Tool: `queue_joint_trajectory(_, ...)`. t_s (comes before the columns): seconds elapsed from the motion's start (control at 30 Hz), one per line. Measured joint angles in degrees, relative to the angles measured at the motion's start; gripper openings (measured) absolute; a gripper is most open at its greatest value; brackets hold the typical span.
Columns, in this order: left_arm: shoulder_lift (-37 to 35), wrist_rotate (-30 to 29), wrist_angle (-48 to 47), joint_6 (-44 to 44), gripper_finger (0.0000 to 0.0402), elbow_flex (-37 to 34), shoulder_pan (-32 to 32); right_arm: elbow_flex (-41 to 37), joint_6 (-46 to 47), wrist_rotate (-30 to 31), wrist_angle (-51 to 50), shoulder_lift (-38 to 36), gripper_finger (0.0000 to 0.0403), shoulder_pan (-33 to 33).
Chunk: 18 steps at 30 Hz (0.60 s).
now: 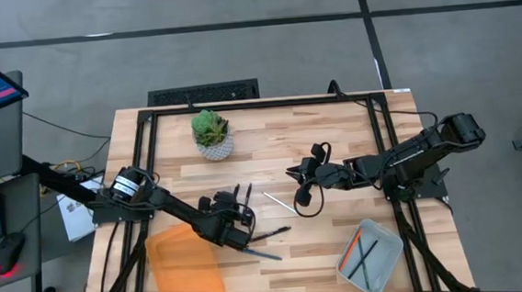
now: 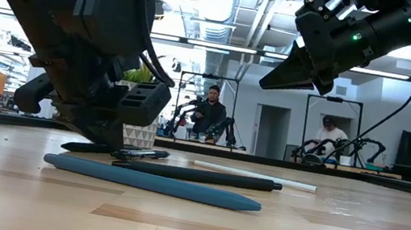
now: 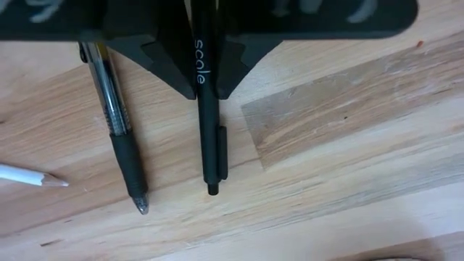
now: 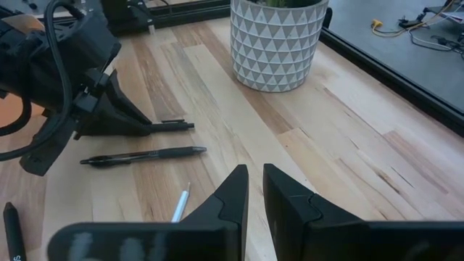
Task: Sort pens & pencils
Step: Put the black pen into the orange bin
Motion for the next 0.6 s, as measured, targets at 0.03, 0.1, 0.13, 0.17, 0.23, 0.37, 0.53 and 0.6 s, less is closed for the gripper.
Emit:
queue_joint_trajectory(0.03,0.02,-0.17,-0.04,0.05,0.0020,0.00,0.00,0.00,0.01,0.00,0.00,0.00,0.0067,0.00)
queue_joint_trajectory(0.1,0.06,-0.47,-0.17,0.13,0.0019,-0.02,0.00,0.00,0.01,-0.01,0.00,-0.01,0.0067,0.00)
queue_joint_trajectory(0.13,0.07,-0.65,-0.20,0.15,0.0019,-0.02,-0.02,0.00,-0.01,0.00,-0.02,-0.02,0.0067,0.00)
queue_joint_trajectory(0.17,0.08,-0.81,-0.20,0.15,0.0019,-0.02,-0.02,0.00,-0.01,-0.02,0.00,-0.02,0.0067,0.00)
queue_joint_trajectory(0.23,0.09,-1.34,-0.22,0.18,0.0019,-0.02,-0.04,0.00,0.01,-0.02,-0.02,-0.02,0.0067,0.00)
queue_joint_trajectory(0.37,-0.27,-2.11,-0.59,0.22,0.0019,-0.04,-0.04,0.00,-0.01,0.00,0.00,0.00,0.0067,0.00)
queue_joint_trajectory(0.53,-1.77,-1.33,-0.76,1.54,0.0019,-0.21,0.10,0.00,0.01,0.00,-0.02,-0.01,0.0067,0.00)
queue_joint_trajectory(0.6,-2.52,-0.91,-0.93,2.25,0.0019,-0.24,0.27,0.00,0.01,-0.01,0.00,-0.01,0.0067,-0.01)
